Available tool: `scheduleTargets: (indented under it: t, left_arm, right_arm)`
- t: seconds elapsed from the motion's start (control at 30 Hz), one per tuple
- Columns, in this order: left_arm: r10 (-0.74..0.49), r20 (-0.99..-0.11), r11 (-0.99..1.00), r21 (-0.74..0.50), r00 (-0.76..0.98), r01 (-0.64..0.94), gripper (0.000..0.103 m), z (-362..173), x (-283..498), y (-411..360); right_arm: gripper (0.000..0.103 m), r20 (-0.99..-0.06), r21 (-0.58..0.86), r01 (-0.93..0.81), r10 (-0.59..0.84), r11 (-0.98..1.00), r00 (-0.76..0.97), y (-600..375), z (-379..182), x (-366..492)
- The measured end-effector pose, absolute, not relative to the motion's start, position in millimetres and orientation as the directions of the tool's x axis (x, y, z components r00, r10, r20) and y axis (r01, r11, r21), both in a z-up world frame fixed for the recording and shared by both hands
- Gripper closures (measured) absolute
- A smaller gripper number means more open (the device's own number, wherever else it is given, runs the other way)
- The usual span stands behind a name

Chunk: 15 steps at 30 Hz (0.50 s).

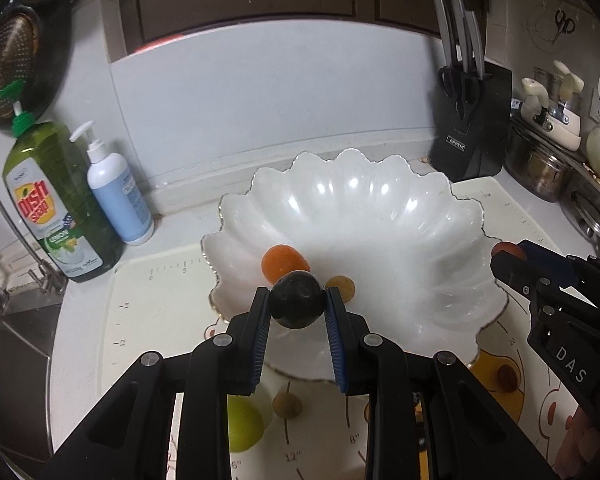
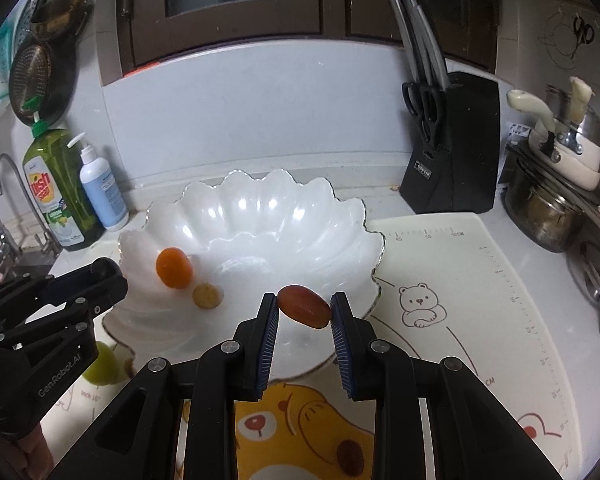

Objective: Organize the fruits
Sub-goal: 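Carry the red date into the white bowl and open the right tool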

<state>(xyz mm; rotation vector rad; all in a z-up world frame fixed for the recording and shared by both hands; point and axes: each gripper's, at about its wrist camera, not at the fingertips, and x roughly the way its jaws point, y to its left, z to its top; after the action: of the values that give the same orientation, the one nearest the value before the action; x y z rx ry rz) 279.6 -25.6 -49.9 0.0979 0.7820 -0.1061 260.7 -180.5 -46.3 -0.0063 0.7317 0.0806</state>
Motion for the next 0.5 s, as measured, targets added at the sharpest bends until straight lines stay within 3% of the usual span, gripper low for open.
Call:
scheduleTargets:
  t: [0.23, 0.3, 0.33, 0.37, 0.4, 0.47, 0.5]
  left_arm:
    - [-0.068, -0.735, 0.989, 0.040, 0.674, 0.143, 0.074, -64.5, 295.5, -30.5]
    - [-0.074, -0.743, 0.989, 0.034, 0.665, 0.147, 0.069, -67.1, 296.7, -31.0]
    - [-0.073, -0.741, 0.989, 0.034, 0.668, 0.146, 0.058, -67.4, 296.1, -31.3]
    - [-0.069, -0.738, 0.989, 0.038, 0.672, 0.143, 0.049, -67.2, 295.4, -31.2]
    - [-0.060, -0.732, 0.989, 0.047, 0.678, 0.138, 0.046, -66.6, 294.1, -31.4]
    - [-0.049, -0.728, 0.990, 0.057, 0.684, 0.132, 0.043, -65.1, 292.4, -30.2]
    - [-0.046, -0.727, 0.990, 0.059, 0.685, 0.129, 0.042, -64.2, 291.6, -29.6]
  right_arm:
    - [0.075, -0.698, 0.022, -0.104, 0.090, 0.994, 0.711, -178.7, -58.9, 278.4]
    - [0.074, -0.702, 0.021, -0.110, 0.093, 0.994, 0.707, -178.0, -60.5, 280.8]
    - [0.074, -0.701, 0.016, -0.111, 0.090, 0.994, 0.707, -177.4, -60.8, 281.6]
    - [0.071, -0.702, 0.011, -0.115, 0.089, 0.993, 0.706, -177.0, -61.1, 282.1]
    - [0.068, -0.703, 0.009, -0.119, 0.091, 0.993, 0.705, -177.0, -61.1, 282.5]
    - [0.048, -0.700, 0.000, -0.098, 0.069, 0.995, 0.710, -178.7, -60.0, 281.3]
    - [0.044, -0.696, -0.006, -0.086, 0.058, 0.996, 0.716, -179.6, -58.8, 280.0]
